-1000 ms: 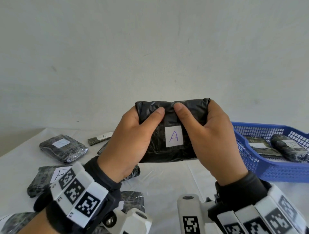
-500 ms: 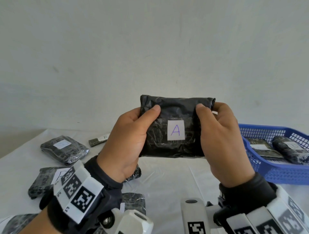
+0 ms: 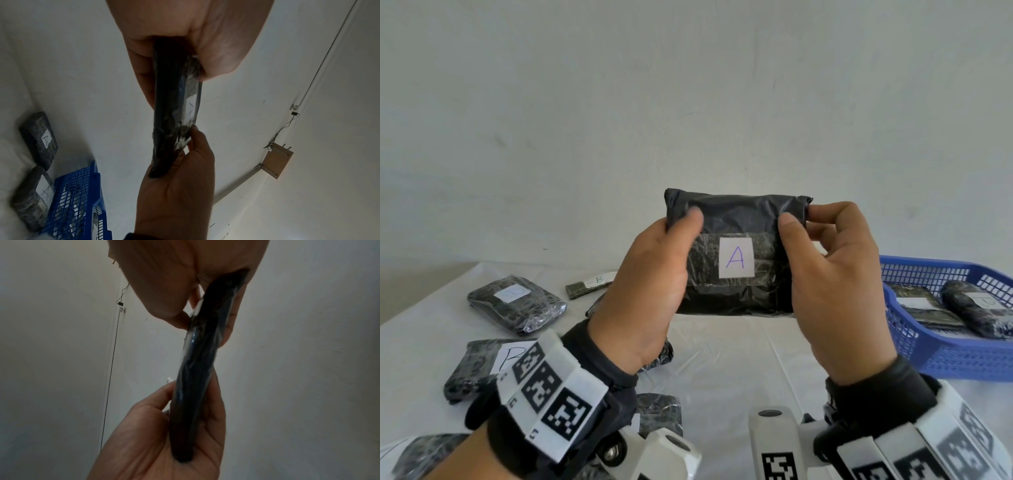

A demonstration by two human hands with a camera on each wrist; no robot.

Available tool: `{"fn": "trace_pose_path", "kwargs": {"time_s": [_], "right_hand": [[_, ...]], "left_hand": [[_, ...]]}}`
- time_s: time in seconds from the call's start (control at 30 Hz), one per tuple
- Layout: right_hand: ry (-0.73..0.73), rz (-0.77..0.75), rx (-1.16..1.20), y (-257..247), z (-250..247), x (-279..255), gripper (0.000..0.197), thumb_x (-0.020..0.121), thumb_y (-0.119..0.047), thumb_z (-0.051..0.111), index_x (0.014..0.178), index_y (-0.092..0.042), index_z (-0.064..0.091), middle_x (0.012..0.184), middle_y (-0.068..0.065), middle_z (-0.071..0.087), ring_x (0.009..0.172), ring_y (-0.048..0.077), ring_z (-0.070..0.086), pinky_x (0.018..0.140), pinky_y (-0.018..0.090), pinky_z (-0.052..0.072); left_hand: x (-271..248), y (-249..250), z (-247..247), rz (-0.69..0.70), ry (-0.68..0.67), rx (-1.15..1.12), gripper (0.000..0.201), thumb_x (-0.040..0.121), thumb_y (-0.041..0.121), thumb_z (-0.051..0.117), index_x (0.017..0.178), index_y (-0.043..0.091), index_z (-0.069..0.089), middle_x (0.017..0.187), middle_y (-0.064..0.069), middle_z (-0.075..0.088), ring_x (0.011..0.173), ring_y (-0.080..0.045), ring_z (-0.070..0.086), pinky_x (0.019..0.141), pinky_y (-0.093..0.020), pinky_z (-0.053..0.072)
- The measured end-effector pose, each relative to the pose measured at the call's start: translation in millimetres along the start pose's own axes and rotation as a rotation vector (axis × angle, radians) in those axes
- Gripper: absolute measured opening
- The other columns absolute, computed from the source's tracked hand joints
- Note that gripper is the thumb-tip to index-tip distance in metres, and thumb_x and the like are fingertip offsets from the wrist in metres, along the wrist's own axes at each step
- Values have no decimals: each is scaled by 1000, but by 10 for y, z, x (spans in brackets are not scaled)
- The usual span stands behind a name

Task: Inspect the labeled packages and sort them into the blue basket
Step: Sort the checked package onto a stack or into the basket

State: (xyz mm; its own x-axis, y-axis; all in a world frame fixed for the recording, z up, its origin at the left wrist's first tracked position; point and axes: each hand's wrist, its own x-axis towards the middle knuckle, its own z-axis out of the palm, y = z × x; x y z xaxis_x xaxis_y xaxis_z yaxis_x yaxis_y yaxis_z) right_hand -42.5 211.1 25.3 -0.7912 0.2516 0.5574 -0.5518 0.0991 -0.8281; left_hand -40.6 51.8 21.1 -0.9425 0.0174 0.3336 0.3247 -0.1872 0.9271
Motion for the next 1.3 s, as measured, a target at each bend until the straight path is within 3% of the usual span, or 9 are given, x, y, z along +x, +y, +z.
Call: {"fn": "trace_pose_path", "kwargs": {"time_s": [0.3,0.53,0.63,0.7,0.77,0.83,0.97,1.1,1.3], "right_hand": [[-19,-82,-16,10,71,-77,37,91,-40,78,109,-25,49,88,9,70,76,34,75,62,58,61],[-57,-133,-89,3,62,-99,45,88,-39,79,109,-26,42,86,-16,74,73,20,75,65,52,61],[-92,-126,-59,12,43,-100,45,88,-47,80,111,-31,44,92,-8,75,80,25,76,70,56,62],[-118,-120,-70,-6,37,-99,46,86,-47,80,113,-35,44,94,-9,75,81,21,77,71,54,64],[-134,-121,-83,-7,38,-98,46,85,-44,77,114,-34,43,94,-10,75,82,19,78,71,52,64],[-133,-121,-61,6,44,-96,44,88,-44,76,117,-32,44,93,-2,76,81,21,78,71,54,64],[-116,-96,16,3,32,-77,35,95,-29,74,119,-26,48,91,10,76,79,28,77,67,53,64],[-93,-6,236,-46,-18,-33,18,100,-14,66,112,-23,57,85,11,79,72,21,77,59,32,61],[-63,50,352,-50,-36,2,29,105,-7,57,130,-14,69,86,5,80,77,15,77,66,26,62]], "left_hand": [[-22,-42,42,167,10,73,36,94,40,57,121,20,71,113,-3,79,108,-23,74,100,-49,56],[-52,-36,59,194,-36,92,22,105,29,57,122,19,67,107,-3,79,98,-17,77,84,-32,62],[-89,18,36,197,-69,86,26,101,48,55,113,30,67,105,12,77,99,5,71,87,-15,56],[-89,51,21,212,-63,132,18,103,46,50,108,35,64,96,24,73,93,15,66,83,-6,50],[-66,20,13,209,-42,130,18,107,28,53,115,21,67,104,7,78,99,-6,74,90,-26,58],[-43,-9,8,215,-36,119,22,104,27,56,120,16,67,110,-10,76,102,-23,75,94,-46,60],[-47,19,5,167,-54,64,28,101,32,54,121,15,66,111,-8,78,105,-22,75,95,-44,59],[-4,32,-27,151,-59,62,24,107,28,54,120,15,69,114,-4,78,110,-21,74,101,-47,55],[11,46,-45,153,7,22,26,109,22,47,115,13,71,108,-4,80,104,-20,76,94,-42,58]]}}
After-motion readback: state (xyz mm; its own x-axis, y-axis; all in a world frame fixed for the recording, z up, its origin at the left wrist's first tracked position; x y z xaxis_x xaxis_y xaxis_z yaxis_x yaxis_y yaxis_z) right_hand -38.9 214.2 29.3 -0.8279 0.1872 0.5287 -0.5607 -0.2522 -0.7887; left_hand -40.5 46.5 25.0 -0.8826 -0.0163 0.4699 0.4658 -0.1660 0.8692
